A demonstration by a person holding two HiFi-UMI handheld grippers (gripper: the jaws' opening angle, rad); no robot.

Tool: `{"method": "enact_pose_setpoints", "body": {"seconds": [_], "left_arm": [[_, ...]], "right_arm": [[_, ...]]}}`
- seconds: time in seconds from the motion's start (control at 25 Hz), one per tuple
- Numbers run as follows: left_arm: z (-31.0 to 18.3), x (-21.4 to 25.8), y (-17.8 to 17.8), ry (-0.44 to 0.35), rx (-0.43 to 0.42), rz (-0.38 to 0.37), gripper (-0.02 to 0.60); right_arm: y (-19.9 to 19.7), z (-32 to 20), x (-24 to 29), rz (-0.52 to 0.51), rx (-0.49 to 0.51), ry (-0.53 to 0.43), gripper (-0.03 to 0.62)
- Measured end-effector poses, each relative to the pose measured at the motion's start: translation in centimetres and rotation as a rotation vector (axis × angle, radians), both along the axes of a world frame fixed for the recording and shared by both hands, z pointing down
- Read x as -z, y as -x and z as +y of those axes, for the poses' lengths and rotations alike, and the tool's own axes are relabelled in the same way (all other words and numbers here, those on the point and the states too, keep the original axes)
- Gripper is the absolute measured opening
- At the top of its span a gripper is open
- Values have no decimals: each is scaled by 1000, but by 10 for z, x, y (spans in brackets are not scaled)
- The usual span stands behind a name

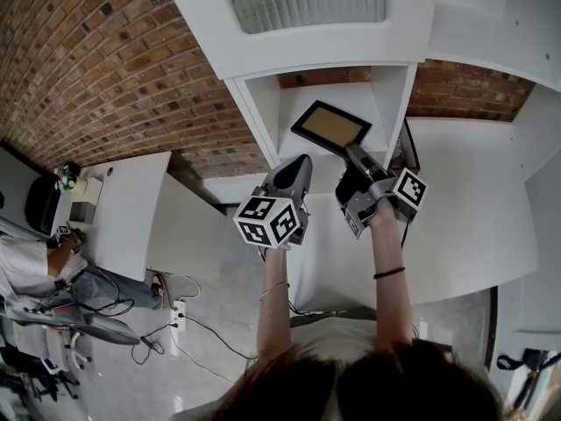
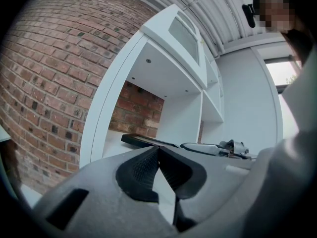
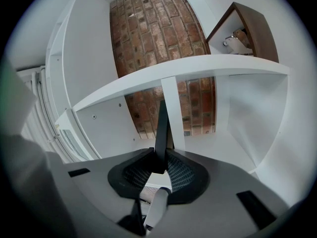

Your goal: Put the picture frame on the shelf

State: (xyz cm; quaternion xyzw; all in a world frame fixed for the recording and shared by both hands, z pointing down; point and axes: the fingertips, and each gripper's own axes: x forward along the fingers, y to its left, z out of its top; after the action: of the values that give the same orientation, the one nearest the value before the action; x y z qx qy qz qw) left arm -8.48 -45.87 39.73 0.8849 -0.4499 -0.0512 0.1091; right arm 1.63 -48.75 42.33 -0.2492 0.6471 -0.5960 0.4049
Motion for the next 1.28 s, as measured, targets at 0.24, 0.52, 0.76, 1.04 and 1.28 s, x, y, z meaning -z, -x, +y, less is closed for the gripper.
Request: {"method": "enact_pose_setpoints", "body": {"seconds": [0.24, 0.52, 0.76, 1.04, 1.28], "left_arm": [[1, 1, 0, -1, 4, 0, 11], [0, 2, 3, -1, 11, 6, 11], [0, 1, 4, -1, 10, 7, 11], [-1, 1, 6, 0, 14, 9, 11], [0, 0, 7, 0, 13, 9, 11]], "right_arm": [[0, 1, -3, 3, 0, 12, 75], [0, 0, -3, 12, -3, 18, 75], [-2, 0, -5, 18, -10, 25, 75], [-2, -1, -6, 20, -11, 30, 75], [-2, 0, -7, 20, -16, 30, 75]]}}
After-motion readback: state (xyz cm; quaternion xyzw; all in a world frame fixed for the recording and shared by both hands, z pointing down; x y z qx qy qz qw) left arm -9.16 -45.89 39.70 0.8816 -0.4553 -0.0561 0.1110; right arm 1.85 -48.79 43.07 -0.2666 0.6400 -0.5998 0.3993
